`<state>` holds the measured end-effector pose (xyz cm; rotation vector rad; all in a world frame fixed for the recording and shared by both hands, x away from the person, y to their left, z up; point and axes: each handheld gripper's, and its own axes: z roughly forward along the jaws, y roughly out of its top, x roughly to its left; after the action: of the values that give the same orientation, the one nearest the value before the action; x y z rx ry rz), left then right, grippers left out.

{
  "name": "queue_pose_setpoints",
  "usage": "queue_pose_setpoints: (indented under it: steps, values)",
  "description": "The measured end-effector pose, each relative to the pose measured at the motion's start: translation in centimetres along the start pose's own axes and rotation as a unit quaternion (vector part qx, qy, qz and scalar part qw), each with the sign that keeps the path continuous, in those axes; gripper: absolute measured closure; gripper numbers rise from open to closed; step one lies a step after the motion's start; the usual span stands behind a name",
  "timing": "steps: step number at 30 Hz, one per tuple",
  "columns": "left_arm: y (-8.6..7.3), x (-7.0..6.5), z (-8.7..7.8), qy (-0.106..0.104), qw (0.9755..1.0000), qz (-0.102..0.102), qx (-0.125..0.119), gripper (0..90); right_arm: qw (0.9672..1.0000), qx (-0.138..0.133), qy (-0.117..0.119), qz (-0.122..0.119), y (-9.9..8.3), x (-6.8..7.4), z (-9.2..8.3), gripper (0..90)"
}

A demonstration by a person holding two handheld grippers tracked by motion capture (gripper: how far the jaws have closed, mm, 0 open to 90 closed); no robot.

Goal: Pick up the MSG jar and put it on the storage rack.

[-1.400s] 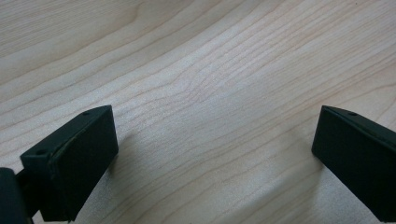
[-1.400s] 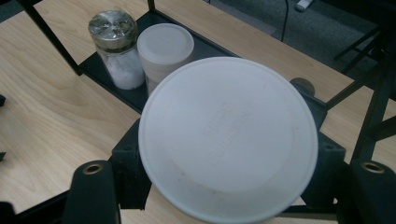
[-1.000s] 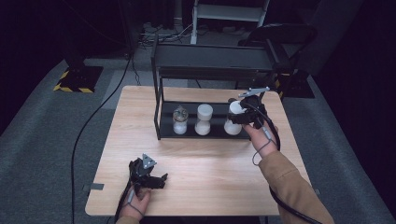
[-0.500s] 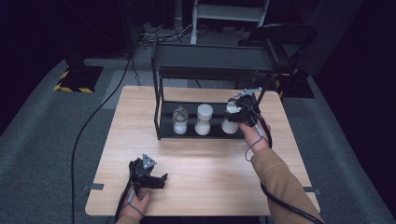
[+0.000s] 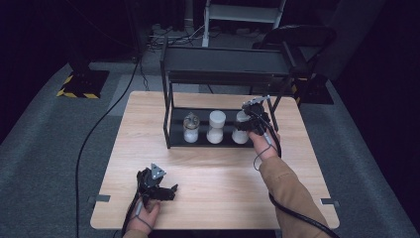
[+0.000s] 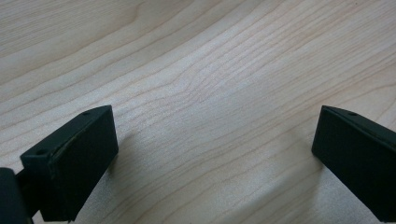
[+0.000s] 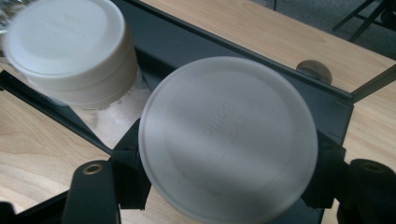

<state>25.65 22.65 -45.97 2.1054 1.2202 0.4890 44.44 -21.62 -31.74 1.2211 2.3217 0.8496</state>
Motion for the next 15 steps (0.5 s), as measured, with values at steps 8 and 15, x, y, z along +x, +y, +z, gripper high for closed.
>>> queue_pose_setpoints:
  steps: [8, 15]
  values:
    - [0.0, 0.0, 0.0, 0.000, 1.0000, 0.000, 0.000, 0.0, 1.0000, 0.005, 0.001, 0.004, 0.1, 0.2, 1.2, 33.1]
    - [0.0, 0.0, 0.0, 0.001, 1.0000, 0.000, 0.000, 0.0, 0.9999, 0.005, 0.005, 0.009, 0.2, 0.1, 1.7, 33.0]
